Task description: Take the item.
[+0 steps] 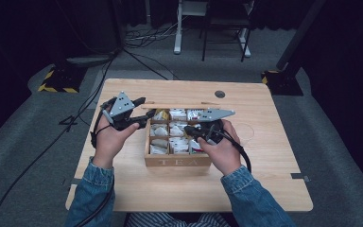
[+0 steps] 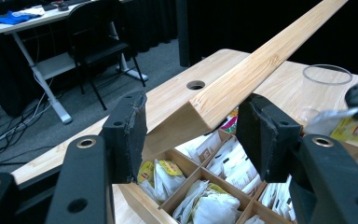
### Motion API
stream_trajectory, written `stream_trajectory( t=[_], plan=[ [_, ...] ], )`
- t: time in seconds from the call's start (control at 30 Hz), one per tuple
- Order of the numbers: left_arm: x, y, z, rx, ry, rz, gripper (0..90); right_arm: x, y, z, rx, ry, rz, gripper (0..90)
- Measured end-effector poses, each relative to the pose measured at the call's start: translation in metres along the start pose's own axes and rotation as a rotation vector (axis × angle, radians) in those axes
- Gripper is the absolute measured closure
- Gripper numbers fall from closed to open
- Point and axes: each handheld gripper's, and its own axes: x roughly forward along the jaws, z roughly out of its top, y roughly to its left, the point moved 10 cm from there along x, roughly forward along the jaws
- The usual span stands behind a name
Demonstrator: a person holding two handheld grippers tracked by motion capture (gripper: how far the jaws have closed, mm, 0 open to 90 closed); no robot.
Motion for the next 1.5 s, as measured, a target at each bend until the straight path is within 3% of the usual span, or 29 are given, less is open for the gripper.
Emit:
stream_trajectory(
  t=[0.8, 1.5],
  plan=[
    [0.0, 0.0, 0.0, 0.0, 0.001, 0.002, 44.1, -0.06, -0.054, -0.015, 0.094, -0.067, -0.124, 90.0],
    [0.0, 0.0, 0.0, -0.002, 0.001, 0.002, 44.0, -0.086, -0.094, -0.029, 0.147, -0.069, -0.231, 90.0]
  ],
)
